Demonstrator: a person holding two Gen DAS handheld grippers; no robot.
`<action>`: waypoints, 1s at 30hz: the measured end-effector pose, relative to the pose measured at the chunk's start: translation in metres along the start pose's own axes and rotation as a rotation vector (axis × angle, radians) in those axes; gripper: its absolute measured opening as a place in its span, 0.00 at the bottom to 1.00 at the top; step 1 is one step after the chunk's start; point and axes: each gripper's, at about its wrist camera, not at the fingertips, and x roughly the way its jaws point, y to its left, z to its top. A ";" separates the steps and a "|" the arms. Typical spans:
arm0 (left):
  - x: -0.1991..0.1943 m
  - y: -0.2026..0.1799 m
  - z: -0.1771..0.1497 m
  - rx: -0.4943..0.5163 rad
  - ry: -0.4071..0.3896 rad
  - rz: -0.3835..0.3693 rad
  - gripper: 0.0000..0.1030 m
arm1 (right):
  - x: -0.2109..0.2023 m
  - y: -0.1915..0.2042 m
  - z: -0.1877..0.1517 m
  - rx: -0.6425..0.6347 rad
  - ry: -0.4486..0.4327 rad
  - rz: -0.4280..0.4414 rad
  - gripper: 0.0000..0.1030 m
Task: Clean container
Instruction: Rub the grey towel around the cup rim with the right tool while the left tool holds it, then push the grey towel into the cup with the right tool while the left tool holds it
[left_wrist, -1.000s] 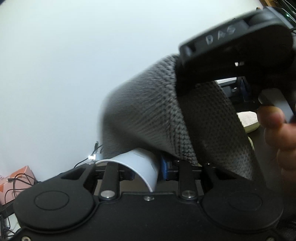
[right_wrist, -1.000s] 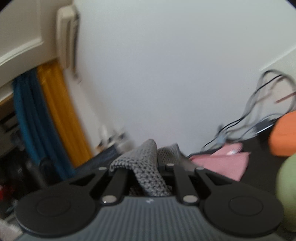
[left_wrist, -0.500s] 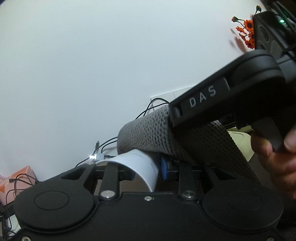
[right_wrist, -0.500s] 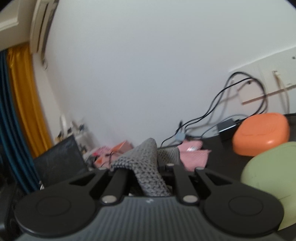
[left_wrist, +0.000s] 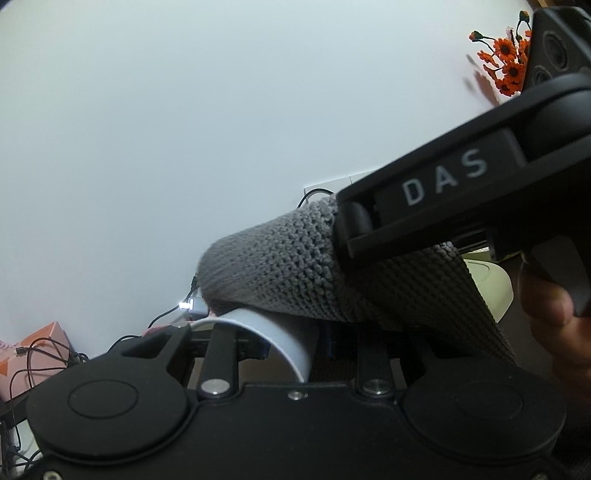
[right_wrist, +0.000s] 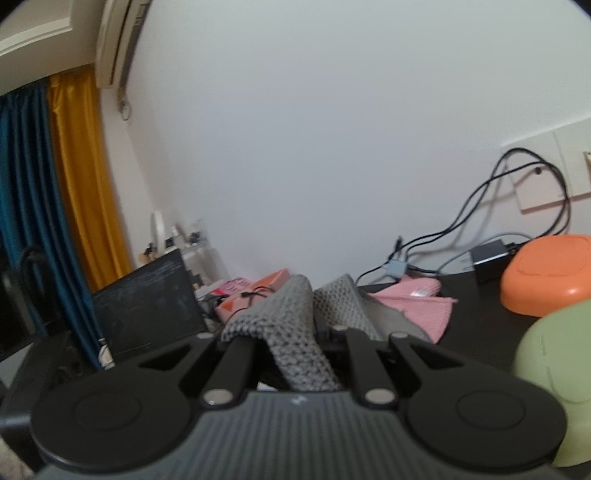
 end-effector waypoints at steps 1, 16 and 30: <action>0.001 0.001 -0.001 0.000 0.000 0.000 0.26 | 0.000 0.000 0.000 -0.003 0.002 0.012 0.10; 0.012 0.021 -0.010 0.004 -0.009 -0.009 0.28 | -0.013 -0.001 0.003 0.090 -0.064 0.196 0.10; 0.021 0.040 -0.020 0.013 -0.017 -0.006 0.29 | -0.016 -0.017 0.008 0.126 -0.135 -0.092 0.10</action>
